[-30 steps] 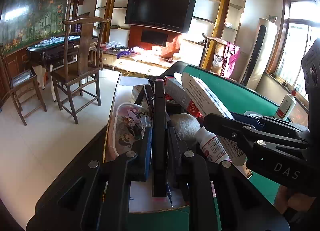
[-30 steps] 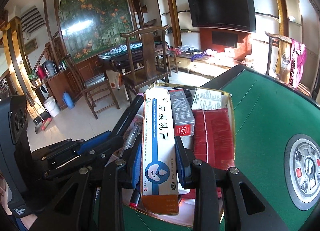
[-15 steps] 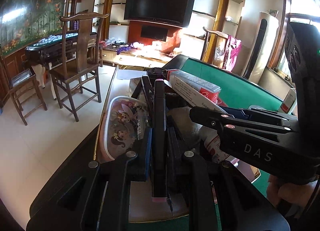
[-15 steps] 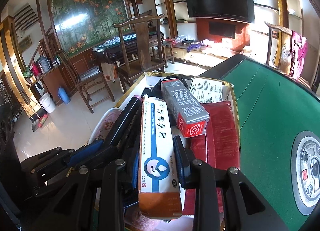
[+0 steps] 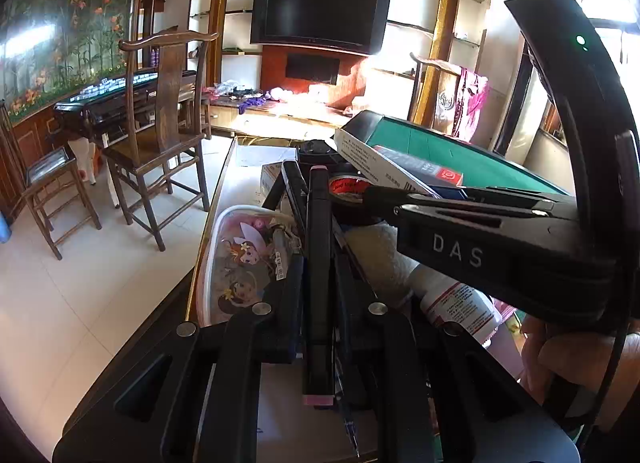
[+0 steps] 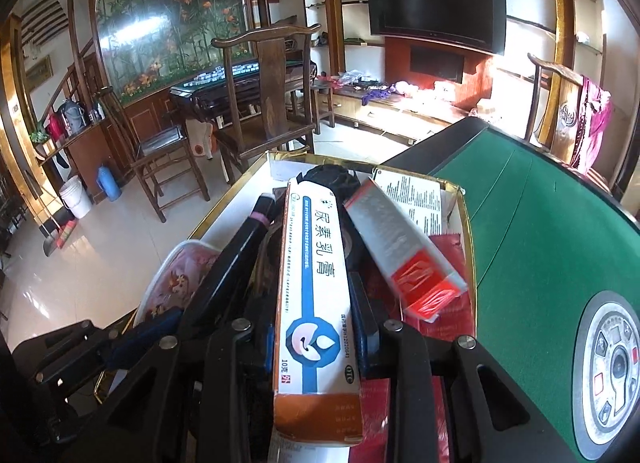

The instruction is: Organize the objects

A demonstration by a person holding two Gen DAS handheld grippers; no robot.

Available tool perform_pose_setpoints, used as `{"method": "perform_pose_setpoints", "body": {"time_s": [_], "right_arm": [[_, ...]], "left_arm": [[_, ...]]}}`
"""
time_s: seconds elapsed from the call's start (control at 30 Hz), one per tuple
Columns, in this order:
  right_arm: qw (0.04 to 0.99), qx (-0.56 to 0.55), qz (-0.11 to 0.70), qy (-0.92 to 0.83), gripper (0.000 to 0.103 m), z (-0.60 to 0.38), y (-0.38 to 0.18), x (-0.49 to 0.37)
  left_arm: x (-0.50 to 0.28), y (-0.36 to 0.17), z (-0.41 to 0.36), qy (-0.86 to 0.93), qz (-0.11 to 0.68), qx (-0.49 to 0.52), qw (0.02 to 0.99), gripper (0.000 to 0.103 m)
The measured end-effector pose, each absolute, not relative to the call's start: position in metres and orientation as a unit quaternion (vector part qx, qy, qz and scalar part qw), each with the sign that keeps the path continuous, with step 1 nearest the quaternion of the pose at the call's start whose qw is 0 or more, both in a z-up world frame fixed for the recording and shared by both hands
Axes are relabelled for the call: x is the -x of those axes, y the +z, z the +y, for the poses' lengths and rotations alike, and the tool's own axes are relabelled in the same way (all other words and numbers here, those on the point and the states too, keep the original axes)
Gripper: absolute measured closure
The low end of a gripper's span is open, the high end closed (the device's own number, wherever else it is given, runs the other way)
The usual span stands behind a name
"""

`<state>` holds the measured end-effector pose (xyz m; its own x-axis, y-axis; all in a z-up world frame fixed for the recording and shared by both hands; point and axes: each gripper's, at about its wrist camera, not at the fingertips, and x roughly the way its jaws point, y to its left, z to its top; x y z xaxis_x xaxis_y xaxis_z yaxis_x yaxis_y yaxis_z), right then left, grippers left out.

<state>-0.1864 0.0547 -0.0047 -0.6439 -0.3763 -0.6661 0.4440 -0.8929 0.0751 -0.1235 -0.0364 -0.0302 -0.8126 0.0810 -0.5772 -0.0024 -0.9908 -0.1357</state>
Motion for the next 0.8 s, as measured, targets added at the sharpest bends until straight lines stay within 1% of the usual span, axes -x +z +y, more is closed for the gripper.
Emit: {"method": "perform_pose_setpoints", "body": {"time_s": [0.2,0.23,0.27,0.3,0.33,0.37,0.4,0.43,0.47,0.5,0.57,0.63,0.7,0.73,0.77,0.8], "right_arm": [[0.237,-0.352,0.041,-0.905,0.075,0.054,-0.002,0.189],[0.236,-0.35,0.037,-0.906,0.075,0.055,0.0,0.188],[0.234,-0.347,0.035,-0.907,0.075,0.056,0.001,0.187],[0.236,-0.347,0.033,-0.907,0.075,0.058,0.001,0.186],[0.242,-0.348,0.028,-0.905,0.074,0.059,0.002,0.186],[0.244,-0.348,0.026,-0.905,0.074,0.06,0.003,0.184],[0.241,-0.346,0.027,-0.906,0.073,0.06,0.004,0.183],[0.242,-0.344,0.029,-0.907,0.072,0.061,0.005,0.181],[0.243,-0.342,0.029,-0.907,0.067,0.061,0.006,0.179],[0.243,-0.339,0.028,-0.909,0.059,0.062,0.008,0.178],[0.244,-0.33,0.025,-0.912,0.05,0.065,0.012,0.174],[0.245,-0.318,0.023,-0.916,0.046,0.07,0.017,0.169],[0.243,-0.306,0.021,-0.92,0.037,0.074,0.021,0.162],[0.246,-0.299,0.017,-0.922,0.034,0.077,0.025,0.158],[0.248,-0.293,0.014,-0.923,0.025,0.08,0.028,0.154],[0.247,-0.288,0.012,-0.925,0.021,0.082,0.031,0.15]], "left_arm": [[0.128,-0.032,-0.035,0.952,-0.059,0.3,0.016,0.089],[0.128,-0.032,-0.036,0.952,-0.061,0.299,0.016,0.085],[0.128,-0.032,-0.035,0.952,-0.063,0.298,0.021,0.077],[0.126,-0.031,-0.035,0.953,-0.064,0.295,0.024,0.071],[0.123,-0.032,-0.034,0.954,-0.062,0.291,0.025,0.061],[0.121,-0.031,-0.032,0.956,-0.058,0.285,0.026,0.058],[0.118,-0.03,-0.03,0.958,-0.052,0.28,0.029,0.057],[0.117,-0.028,-0.027,0.959,-0.044,0.277,0.029,0.055],[0.115,-0.027,-0.025,0.96,-0.039,0.276,0.028,0.048],[0.113,-0.026,-0.023,0.961,-0.039,0.273,0.031,0.045],[0.108,-0.023,-0.021,0.963,-0.04,0.265,0.033,0.037],[0.103,-0.019,-0.02,0.965,-0.038,0.257,0.035,0.035],[0.097,-0.014,-0.02,0.967,-0.039,0.248,0.031,0.035],[0.093,-0.012,-0.019,0.969,-0.041,0.244,0.028,0.03],[0.089,-0.009,-0.019,0.97,-0.041,0.238,0.028,0.023],[0.085,-0.007,-0.018,0.972,-0.042,0.23,0.026,0.023]]}}
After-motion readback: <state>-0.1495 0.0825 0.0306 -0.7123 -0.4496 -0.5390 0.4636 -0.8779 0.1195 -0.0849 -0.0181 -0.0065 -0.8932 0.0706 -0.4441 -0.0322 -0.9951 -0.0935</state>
